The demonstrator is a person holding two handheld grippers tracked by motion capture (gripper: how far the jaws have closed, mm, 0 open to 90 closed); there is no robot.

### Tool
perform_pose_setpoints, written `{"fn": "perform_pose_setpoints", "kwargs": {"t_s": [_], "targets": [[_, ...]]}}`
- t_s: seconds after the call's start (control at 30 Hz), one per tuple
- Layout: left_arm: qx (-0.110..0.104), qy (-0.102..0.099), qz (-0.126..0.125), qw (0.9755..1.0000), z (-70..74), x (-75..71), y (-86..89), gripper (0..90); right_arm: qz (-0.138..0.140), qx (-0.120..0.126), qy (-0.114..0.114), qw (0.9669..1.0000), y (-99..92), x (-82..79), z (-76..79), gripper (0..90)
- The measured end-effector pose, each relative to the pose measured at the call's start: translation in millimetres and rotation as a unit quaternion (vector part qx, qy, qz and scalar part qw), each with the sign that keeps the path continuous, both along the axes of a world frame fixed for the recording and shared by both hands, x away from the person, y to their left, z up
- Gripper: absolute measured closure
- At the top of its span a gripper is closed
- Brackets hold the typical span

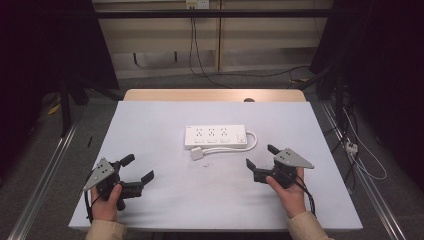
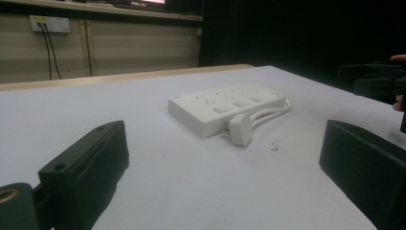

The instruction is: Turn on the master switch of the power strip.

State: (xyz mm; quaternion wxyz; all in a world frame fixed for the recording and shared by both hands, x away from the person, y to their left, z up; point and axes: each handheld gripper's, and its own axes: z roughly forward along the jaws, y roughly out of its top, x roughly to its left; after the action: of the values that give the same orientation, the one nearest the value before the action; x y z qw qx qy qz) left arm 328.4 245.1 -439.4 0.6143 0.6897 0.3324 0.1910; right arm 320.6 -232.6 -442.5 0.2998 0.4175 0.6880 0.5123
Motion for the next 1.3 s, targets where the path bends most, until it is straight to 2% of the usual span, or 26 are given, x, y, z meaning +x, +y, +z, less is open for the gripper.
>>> {"fn": "perform_pose_setpoints", "kwargs": {"t_s": [1.1, 1.3], "targets": [[-0.002, 0.000, -0.006, 1.0000, 0.3, -0.1, -0.8, 2.7, -0.011, -0.010, 0.018, 0.9997, 6.3, 32.0, 6.4, 11.1], [-0.004, 0.000, -0.006, 1.0000, 0.3, -0.2, -0.6, 2.7, -0.015, -0.006, 0.023, 0.9996, 7.4, 37.6, 5.6, 11.4]]}}
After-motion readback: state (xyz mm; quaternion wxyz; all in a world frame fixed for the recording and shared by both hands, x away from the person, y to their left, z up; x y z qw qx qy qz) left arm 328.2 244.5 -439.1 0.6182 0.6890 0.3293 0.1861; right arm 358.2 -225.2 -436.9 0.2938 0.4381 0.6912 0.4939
